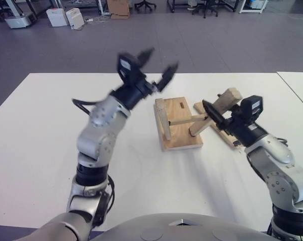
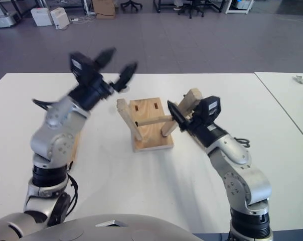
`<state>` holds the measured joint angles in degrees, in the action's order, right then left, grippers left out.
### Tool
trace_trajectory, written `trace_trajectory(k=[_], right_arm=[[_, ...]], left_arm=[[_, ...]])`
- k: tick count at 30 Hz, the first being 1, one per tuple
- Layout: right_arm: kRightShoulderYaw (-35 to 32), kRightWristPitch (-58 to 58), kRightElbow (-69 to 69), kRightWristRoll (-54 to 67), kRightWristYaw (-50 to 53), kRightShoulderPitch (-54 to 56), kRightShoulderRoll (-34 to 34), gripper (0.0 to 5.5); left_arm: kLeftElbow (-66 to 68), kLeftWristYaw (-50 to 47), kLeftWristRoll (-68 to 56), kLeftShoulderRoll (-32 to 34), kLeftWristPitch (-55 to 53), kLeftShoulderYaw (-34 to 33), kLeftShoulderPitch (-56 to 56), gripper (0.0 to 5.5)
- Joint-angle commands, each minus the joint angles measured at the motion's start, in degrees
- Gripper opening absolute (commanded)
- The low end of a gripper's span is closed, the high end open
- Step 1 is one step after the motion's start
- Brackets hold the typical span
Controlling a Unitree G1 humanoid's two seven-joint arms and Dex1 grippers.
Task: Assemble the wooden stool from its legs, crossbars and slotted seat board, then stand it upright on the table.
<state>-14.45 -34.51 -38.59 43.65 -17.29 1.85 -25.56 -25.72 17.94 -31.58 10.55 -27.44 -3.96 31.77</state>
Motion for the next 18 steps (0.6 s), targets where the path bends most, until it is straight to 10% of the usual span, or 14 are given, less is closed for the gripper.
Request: trace_trajectory(k=[1,5,9,18], right_arm=[[-9.0,-1.0,1.9,11.7,-2.4,10.5,-6.3,3.12],[-8.2,-5.6,12.2,13.5,-1.6,21.0,-12.7,3.12],[3.2,-6.4,15.0,3.8,-7.6,8.3,-13.9,3.12],[-6.3,-2.6,16.2,12.9,-5.2,13.7,-8.5,3.12]], left_arm=[[-1.6,1.7,-5.1,4.1,-4.0,-2.9,5.6,4.16],[-3.5,8.0,-2.2,7.7,-4.3,5.9,0.7,4.16],[3.3,12.9,8.8,10.3,2.8,19.1,-12.7,4.16],[1.0,9.7,-11.4,5.6,-3.6,4.3,-1.0,4.16]])
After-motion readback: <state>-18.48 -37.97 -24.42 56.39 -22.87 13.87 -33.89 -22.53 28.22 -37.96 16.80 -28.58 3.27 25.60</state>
